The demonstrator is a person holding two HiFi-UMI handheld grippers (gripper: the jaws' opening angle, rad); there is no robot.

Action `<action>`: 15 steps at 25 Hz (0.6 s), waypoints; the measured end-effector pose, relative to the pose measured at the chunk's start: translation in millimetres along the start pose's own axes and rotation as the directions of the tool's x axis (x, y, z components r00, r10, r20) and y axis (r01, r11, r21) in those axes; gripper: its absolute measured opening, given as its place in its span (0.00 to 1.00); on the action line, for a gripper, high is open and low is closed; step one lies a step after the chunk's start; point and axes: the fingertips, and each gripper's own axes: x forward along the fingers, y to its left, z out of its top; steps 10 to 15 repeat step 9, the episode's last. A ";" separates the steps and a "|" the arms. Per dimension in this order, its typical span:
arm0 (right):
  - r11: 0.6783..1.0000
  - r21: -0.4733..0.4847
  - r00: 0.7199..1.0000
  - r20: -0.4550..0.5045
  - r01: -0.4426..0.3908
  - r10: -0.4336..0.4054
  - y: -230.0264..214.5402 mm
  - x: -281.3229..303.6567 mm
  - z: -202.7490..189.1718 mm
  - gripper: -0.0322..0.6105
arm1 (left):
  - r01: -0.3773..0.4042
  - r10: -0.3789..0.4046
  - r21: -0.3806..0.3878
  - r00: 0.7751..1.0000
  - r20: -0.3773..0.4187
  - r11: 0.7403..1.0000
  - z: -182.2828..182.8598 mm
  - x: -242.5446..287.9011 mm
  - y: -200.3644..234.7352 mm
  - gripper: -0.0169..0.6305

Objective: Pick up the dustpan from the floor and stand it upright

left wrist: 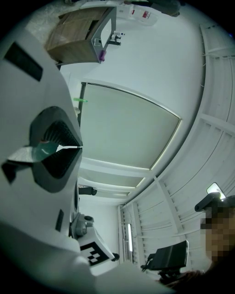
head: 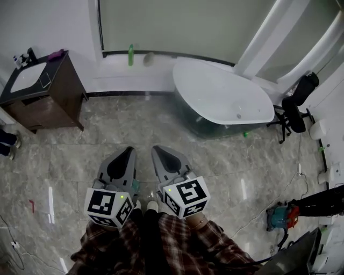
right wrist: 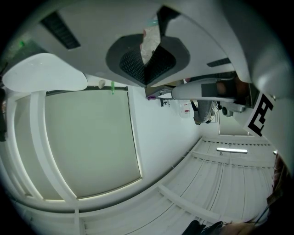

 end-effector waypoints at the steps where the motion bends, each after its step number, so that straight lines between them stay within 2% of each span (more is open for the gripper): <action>1: 1.000 0.004 1.000 -0.004 -0.005 0.005 -0.5 1.2 -0.8 0.07 | -0.001 0.001 -0.001 1.000 0.001 1.000 0.0 1.1 0.4 0.06; 15: 0.999 0.024 0.999 -0.012 -0.030 0.031 -1.8 1.8 -1.6 0.07 | -0.004 0.004 -0.002 1.000 -0.010 1.000 0.0 4.3 -1.2 0.06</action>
